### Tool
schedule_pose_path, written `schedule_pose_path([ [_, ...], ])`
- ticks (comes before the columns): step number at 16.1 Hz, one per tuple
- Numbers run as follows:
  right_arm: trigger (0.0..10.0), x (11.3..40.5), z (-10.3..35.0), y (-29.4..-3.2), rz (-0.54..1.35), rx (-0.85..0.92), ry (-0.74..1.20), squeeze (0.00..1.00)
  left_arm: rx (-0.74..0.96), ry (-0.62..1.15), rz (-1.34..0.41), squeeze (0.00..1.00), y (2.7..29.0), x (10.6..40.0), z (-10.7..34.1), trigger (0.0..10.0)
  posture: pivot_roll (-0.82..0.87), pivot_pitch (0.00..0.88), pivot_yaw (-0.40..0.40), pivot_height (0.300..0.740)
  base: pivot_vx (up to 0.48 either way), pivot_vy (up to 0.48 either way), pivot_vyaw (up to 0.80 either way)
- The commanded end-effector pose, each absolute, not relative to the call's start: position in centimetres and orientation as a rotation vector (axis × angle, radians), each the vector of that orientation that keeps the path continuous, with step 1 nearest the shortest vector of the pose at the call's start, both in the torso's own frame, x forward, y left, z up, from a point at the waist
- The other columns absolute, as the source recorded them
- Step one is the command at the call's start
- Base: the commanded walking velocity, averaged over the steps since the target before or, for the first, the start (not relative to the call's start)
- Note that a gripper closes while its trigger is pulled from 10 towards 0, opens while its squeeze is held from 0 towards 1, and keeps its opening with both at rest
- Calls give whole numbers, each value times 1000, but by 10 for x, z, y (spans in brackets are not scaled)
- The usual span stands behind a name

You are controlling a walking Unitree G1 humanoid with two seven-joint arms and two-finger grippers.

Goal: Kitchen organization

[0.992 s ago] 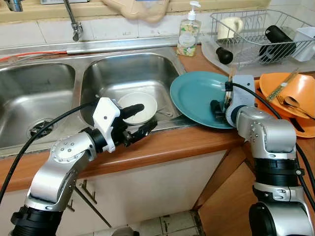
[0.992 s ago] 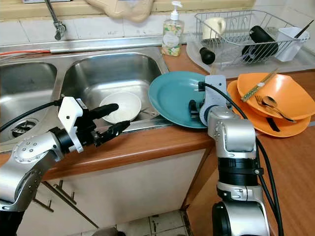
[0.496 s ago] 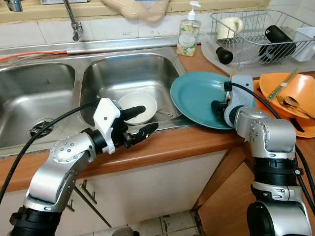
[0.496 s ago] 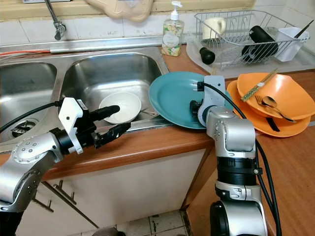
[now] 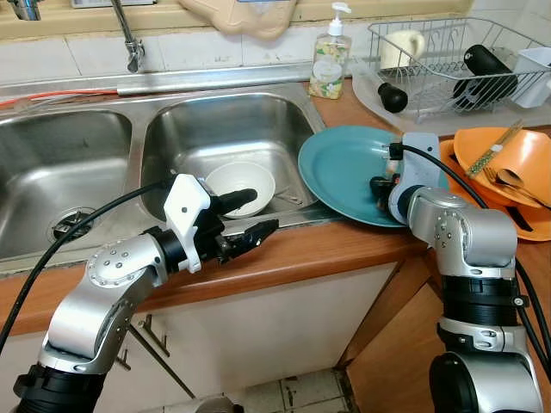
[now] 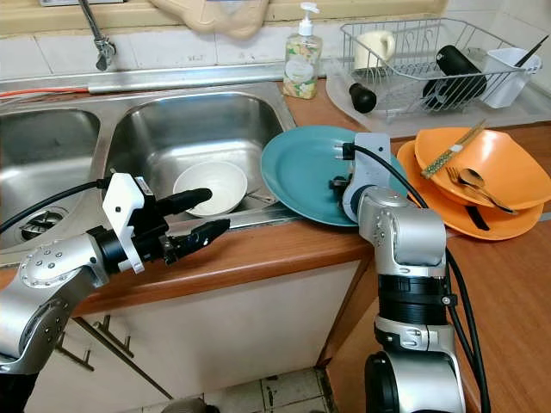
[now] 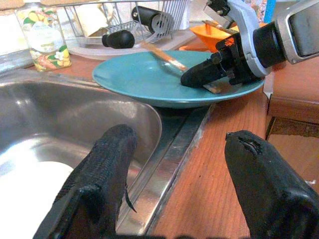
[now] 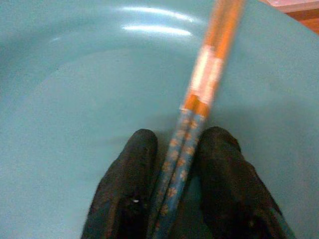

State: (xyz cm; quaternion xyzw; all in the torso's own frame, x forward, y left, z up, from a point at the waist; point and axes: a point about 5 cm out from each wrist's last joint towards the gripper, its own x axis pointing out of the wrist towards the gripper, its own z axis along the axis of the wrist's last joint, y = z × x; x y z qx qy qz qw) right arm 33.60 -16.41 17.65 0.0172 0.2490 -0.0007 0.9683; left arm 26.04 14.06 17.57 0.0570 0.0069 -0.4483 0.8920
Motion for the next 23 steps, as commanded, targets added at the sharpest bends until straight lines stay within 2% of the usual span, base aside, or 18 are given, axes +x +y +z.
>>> schedule_pose_path([
  [1, 0, 337, 176, -163, -3, 43, 519, 0, 133, 12, -951, 0, 139, 258, 178, 10000, -14, 0, 20, 740, 0, 0, 0],
  [11, 0, 338, 193, -163, 10, 59, 403, 0, 131, 12, -940, 0, 141, 257, 179, 10000, -11, 0, 21, 740, 0, 0, 0],
  [14, 0, 338, 208, -160, 55, 79, 311, 0, 125, 5, -939, 0, 142, 258, 182, 10000, -9, 0, 22, 740, 0, 0, 0],
  [18, 0, 330, 223, -153, 249, 190, 89, 0, 86, -25, -935, 0, 141, 260, 189, 10000, -6, 0, 27, 740, 0, 0, 0],
  [21, 0, 316, 226, -149, 423, 240, 10, 0, -13, -71, -938, 0, 139, 262, 199, 10000, -7, 0, 29, 740, 0, 0, 0],
  [22, 0, 308, 225, -145, 534, 229, -17, 0, -93, -88, -956, 0, 137, 263, 205, 10000, -7, 0, 29, 740, 0, 0, 0],
  [23, 0, 303, 223, -143, 592, 223, -26, 0, -148, -91, -984, 604, 135, 263, 208, 10000, -7, 0, 29, 740, 0, 0, 0],
])
